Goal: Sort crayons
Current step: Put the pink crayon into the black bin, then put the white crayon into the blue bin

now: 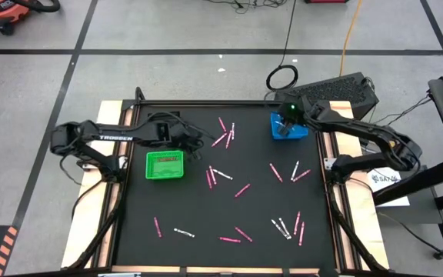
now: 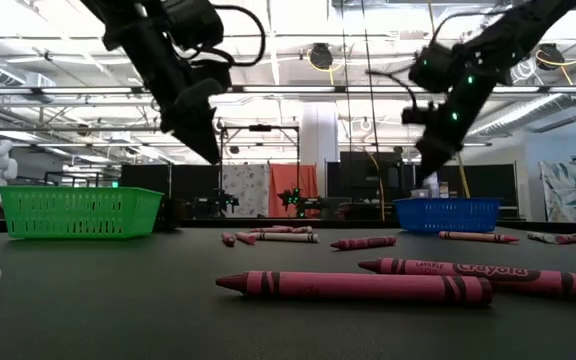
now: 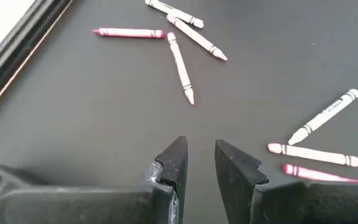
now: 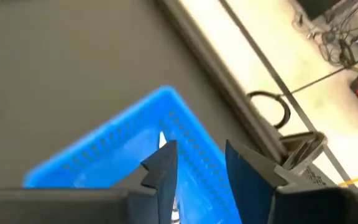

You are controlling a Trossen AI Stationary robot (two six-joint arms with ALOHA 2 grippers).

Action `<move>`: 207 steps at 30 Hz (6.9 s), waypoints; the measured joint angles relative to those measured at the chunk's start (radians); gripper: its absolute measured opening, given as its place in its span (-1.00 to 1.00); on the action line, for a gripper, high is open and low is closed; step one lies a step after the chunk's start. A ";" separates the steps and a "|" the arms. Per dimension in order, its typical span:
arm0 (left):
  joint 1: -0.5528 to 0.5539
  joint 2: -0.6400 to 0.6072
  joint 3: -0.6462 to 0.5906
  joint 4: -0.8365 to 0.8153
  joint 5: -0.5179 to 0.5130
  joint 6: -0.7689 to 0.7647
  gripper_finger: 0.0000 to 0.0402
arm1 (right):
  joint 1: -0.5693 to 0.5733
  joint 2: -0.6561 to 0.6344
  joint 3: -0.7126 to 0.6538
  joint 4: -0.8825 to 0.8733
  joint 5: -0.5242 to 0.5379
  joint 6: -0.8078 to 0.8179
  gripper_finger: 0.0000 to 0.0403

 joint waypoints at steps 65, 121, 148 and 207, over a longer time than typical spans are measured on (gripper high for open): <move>0.168 0.510 0.293 0.097 0.217 0.077 -0.59 | 0.062 -0.037 0.081 -0.009 -0.003 0.099 -0.40; 0.330 0.026 0.172 -0.456 -0.058 0.223 -0.96 | 0.093 -0.035 0.081 -0.108 -0.108 0.163 -0.40; 0.558 0.027 0.003 -0.350 -0.025 0.349 -0.95 | 0.435 -0.145 0.081 -0.362 -0.129 0.480 -0.40; 0.196 -0.195 0.073 -0.525 0.018 0.129 -0.54 | 1.342 0.181 0.081 -0.106 -0.262 1.629 -0.40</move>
